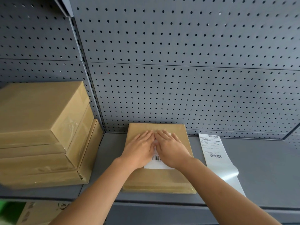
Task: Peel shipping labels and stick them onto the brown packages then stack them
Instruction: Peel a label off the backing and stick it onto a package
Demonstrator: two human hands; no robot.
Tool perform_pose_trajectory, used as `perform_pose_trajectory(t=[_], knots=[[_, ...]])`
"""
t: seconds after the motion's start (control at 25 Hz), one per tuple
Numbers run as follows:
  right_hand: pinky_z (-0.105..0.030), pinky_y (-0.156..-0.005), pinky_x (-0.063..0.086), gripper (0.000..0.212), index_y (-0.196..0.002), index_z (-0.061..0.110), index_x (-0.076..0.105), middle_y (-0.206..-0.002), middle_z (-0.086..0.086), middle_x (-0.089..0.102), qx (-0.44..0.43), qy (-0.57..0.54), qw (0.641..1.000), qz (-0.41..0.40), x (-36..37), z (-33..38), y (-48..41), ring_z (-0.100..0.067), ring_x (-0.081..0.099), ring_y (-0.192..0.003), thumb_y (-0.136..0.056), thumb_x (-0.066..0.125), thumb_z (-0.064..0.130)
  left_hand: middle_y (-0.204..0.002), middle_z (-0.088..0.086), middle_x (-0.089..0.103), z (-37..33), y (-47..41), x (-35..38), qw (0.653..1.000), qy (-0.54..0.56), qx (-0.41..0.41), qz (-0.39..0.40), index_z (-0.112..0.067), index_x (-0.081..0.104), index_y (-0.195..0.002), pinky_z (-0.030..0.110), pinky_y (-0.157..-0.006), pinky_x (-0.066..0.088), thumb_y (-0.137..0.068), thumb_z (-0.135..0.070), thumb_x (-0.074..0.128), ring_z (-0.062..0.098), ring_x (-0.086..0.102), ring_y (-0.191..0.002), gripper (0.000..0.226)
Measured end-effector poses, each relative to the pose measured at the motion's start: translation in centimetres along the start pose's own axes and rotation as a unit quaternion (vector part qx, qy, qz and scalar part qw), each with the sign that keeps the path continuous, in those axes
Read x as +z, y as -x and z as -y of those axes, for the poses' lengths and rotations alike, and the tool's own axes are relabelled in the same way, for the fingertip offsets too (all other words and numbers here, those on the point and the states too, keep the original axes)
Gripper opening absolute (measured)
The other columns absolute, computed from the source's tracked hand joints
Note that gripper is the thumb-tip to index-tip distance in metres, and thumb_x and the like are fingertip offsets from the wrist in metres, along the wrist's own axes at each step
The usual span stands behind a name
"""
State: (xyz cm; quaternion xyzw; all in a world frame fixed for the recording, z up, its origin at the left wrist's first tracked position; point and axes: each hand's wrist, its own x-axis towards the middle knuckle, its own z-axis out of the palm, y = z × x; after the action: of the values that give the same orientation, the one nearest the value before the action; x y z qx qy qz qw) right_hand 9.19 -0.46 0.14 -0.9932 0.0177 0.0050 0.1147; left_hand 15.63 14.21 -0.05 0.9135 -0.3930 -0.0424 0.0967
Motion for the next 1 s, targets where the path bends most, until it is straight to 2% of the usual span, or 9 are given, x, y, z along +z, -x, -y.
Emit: perform_pose_trajectory(t=[0.16, 0.32, 0.48, 0.68, 0.8, 1.0], knots=[[-0.042, -0.123, 0.003, 0.055, -0.159, 0.017, 0.020, -0.168, 0.002, 0.015, 0.016, 0.035, 0.999, -0.005, 0.6, -0.3, 0.0, -0.013, 0.009, -0.155, -0.108, 0.019, 0.038, -0.171, -0.002, 0.004, 0.5, -0.1, 0.2, 1.000, -0.005, -0.015, 0.000, -0.017, 0.010, -0.163, 0.031, -0.127, 0.004, -0.110, -0.036, 0.020, 0.008, 0.003, -0.156, 0.057], [-0.043, -0.125, 0.000, 0.060, -0.160, 0.022, 0.016, -0.168, 0.009, 0.010, 0.070, 0.026, 0.997, -0.006, 0.6, -2.2, 0.8, -0.006, 0.006, -0.154, -0.106, 0.017, 0.047, -0.171, -0.004, 0.004, 1.2, 0.3, 0.0, 1.000, 0.004, -0.030, -0.004, -0.018, 0.009, -0.163, 0.028, -0.127, 0.003, -0.110, -0.037, 0.019, 0.007, 0.003, -0.156, 0.057], [-0.040, -0.125, -0.004, 0.061, -0.160, 0.023, 0.015, -0.169, 0.010, 0.008, 0.104, 0.020, 0.994, -0.001, 0.3, -3.5, 1.5, -0.006, 0.003, -0.154, -0.106, 0.014, 0.049, -0.170, -0.004, 0.002, 1.6, 0.5, -0.3, 0.999, 0.010, -0.045, 0.002, -0.019, 0.007, -0.163, 0.028, -0.127, 0.001, -0.110, -0.037, 0.018, 0.007, 0.001, -0.156, 0.057], [-0.038, -0.126, -0.003, 0.061, -0.160, 0.019, 0.016, -0.169, 0.005, 0.011, 0.049, -0.013, 0.998, -0.023, -0.3, -1.4, 2.4, -0.008, 0.004, -0.155, -0.106, 0.016, 0.048, -0.170, -0.005, 0.000, 0.2, 1.9, -0.8, 0.999, 0.030, -0.019, -0.019, -0.017, 0.004, -0.162, 0.028, -0.127, -0.001, -0.110, -0.036, 0.018, 0.005, -0.002, -0.155, 0.057], [-0.036, -0.125, -0.004, 0.073, -0.160, 0.023, 0.015, -0.168, 0.005, 0.013, 0.005, -0.021, 1.000, -0.012, 0.3, 0.9, 3.8, -0.008, 0.005, -0.155, -0.098, 0.001, 0.057, -0.170, -0.004, 0.000, -0.7, 3.4, -0.4, 1.000, 0.008, 0.024, -0.012, -0.017, 0.005, -0.162, 0.030, -0.127, 0.001, -0.110, -0.033, 0.017, 0.005, -0.002, -0.155, 0.056], [-0.038, -0.124, -0.004, 0.089, -0.161, 0.021, 0.014, -0.168, 0.006, 0.010, 0.021, 0.021, 0.999, -0.018, 1.4, 1.0, 4.9, -0.008, 0.005, -0.155, -0.086, -0.013, 0.061, -0.170, -0.006, -0.001, -0.5, 4.3, 0.9, 1.000, -0.024, 0.011, -0.002, -0.020, 0.004, -0.162, 0.032, -0.128, 0.003, -0.109, -0.039, 0.016, 0.004, -0.004, -0.155, 0.058]])
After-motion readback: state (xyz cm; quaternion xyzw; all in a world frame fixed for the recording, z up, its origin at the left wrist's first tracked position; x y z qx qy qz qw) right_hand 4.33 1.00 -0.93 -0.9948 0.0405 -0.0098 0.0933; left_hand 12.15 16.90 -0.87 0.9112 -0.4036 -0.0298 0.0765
